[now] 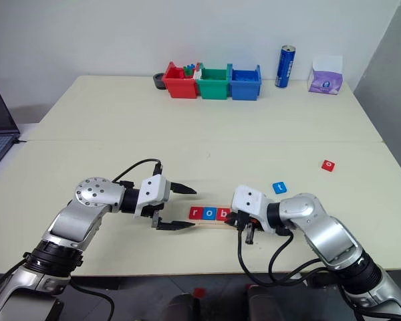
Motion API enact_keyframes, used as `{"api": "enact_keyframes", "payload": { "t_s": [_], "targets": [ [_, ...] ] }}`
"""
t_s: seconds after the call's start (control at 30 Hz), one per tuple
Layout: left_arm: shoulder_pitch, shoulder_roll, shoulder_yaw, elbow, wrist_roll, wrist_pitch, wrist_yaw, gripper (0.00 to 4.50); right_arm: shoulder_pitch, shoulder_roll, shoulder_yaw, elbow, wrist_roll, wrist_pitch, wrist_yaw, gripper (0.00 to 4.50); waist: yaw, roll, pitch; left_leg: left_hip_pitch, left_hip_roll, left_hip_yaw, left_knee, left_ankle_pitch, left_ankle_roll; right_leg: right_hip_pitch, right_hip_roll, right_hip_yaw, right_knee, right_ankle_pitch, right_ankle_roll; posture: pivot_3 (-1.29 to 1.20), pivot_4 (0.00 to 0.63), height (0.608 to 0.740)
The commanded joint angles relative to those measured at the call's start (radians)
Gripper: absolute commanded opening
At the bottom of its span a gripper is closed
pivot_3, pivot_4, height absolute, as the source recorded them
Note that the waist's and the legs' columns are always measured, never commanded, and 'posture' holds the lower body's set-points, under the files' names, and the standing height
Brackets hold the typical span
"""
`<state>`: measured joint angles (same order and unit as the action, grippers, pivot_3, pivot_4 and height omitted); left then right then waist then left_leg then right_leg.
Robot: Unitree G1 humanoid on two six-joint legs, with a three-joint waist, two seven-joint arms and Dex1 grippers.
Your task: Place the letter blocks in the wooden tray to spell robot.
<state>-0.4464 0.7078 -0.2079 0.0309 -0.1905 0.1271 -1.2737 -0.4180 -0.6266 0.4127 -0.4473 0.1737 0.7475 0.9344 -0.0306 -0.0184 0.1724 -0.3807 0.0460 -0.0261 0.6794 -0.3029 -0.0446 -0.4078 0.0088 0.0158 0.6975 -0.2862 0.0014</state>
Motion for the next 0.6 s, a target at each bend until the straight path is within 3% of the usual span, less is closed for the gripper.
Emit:
{"api": "enact_keyframes", "payload": {
  "t_s": [0.03,0.6],
  "targets": [
    [-0.018,0.0,0.009,-0.007,-0.001,-0.011,0.0,4.5,0.001,0.0,0.018,-0.025,-0.02,-0.018,-0.02,0.02,0.001,0.0,0.0,0.0,0.0,0.0,0.0,0.0,0.0,0.0,0.0,0.0,0.0,0.0,0.0,0.0,0.15,0.74],
    [-0.014,0.003,0.01,-0.021,-0.002,-0.008,0.001,4.5,-0.036,0.052,0.058,0.077,-0.088,-0.036,-0.066,0.02,0.001,0.0,0.0,0.0,0.0,0.0,0.0,0.0,0.0,0.0,0.0,0.0,0.0,0.0,0.0,0.0,0.15,0.74]
  ]
}}
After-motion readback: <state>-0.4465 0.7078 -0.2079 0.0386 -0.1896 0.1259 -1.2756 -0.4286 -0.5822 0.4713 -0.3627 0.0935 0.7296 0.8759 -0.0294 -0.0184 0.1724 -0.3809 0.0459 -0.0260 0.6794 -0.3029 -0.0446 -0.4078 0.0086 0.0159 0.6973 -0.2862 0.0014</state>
